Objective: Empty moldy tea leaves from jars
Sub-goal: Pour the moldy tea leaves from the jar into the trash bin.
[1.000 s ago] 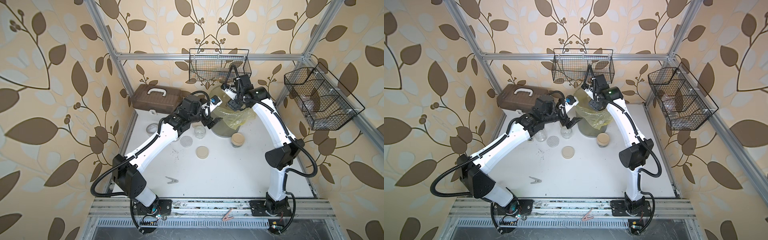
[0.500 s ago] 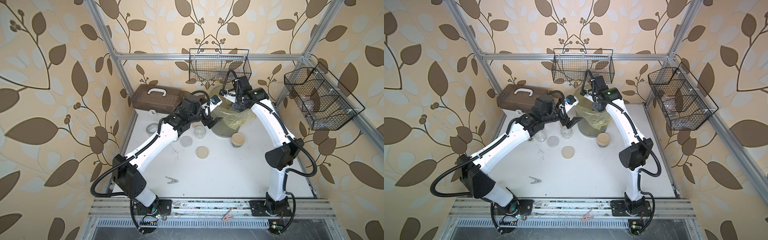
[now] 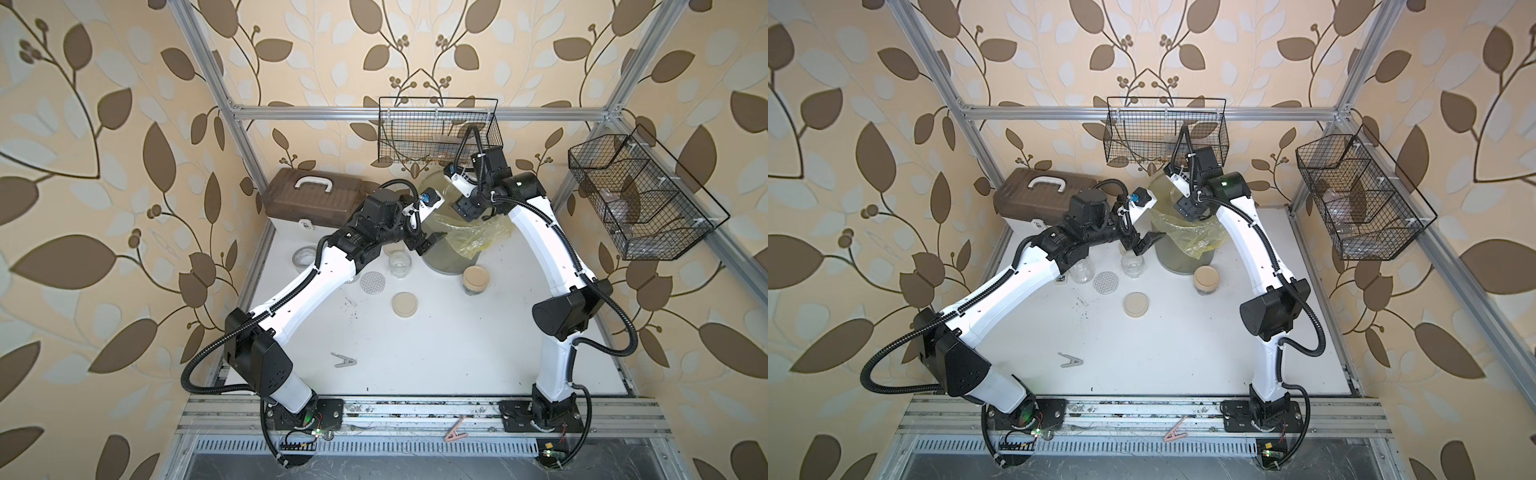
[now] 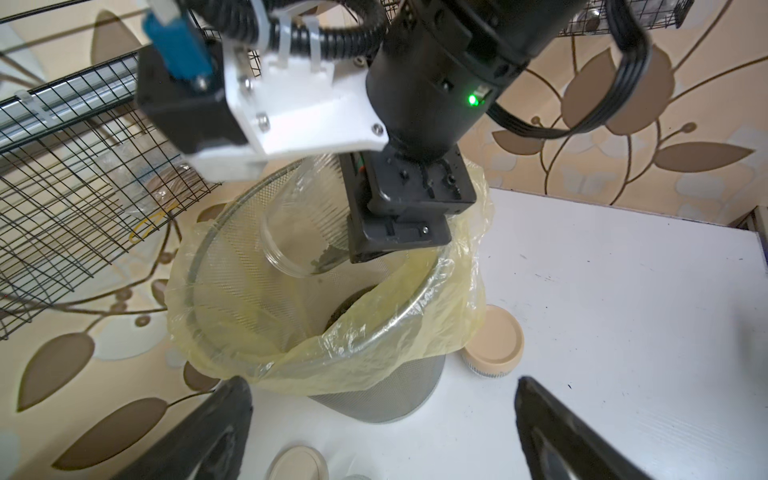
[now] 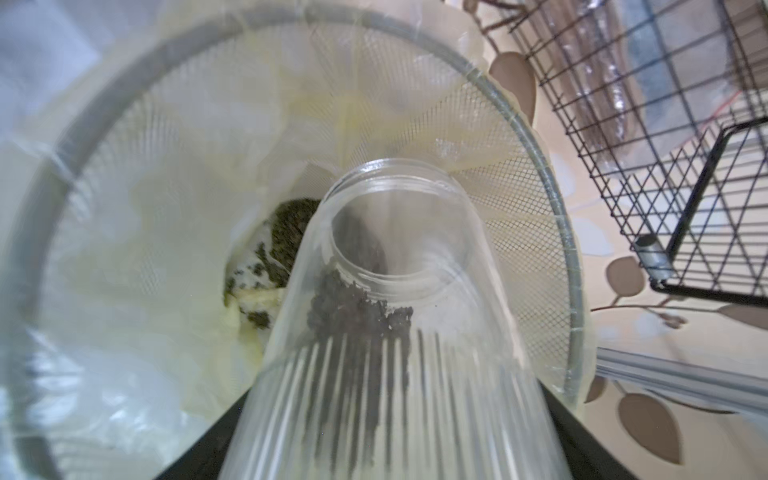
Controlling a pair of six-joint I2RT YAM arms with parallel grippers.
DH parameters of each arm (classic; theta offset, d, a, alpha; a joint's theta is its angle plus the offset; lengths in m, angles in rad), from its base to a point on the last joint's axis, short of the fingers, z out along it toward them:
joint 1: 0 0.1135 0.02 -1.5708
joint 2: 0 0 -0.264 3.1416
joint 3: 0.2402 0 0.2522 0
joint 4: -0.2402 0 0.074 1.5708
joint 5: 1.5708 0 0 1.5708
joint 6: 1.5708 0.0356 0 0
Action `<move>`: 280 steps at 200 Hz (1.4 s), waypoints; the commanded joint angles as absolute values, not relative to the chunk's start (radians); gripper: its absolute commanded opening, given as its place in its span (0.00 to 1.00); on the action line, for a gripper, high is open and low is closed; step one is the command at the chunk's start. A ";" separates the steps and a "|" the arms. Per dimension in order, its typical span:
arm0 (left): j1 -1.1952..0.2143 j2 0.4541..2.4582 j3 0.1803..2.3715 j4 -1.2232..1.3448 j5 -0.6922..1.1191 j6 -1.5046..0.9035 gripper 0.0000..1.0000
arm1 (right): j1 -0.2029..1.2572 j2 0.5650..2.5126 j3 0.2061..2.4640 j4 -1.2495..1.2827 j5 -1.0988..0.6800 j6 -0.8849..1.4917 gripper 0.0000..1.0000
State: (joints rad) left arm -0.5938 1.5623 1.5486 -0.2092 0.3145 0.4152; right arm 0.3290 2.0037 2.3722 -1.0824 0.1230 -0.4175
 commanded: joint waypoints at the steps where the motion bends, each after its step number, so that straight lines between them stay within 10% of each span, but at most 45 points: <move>1: -0.581 1.534 1.552 -0.164 0.335 0.394 0.99 | 0.250 1.931 2.437 -1.054 -0.091 -0.054 0.03; 84: -0.582 1.555 1.562 -0.143 0.330 0.370 0.99 | 0.189 2.004 2.474 -1.130 -0.392 0.581 0.02; 188: -0.581 1.559 1.568 -0.145 0.313 0.361 0.99 | 0.239 1.935 2.243 -0.797 -0.388 1.159 0.00; 280: -0.582 1.541 1.555 -0.143 0.286 0.336 0.99 | 0.268 1.920 2.268 -1.021 -0.098 1.751 0.00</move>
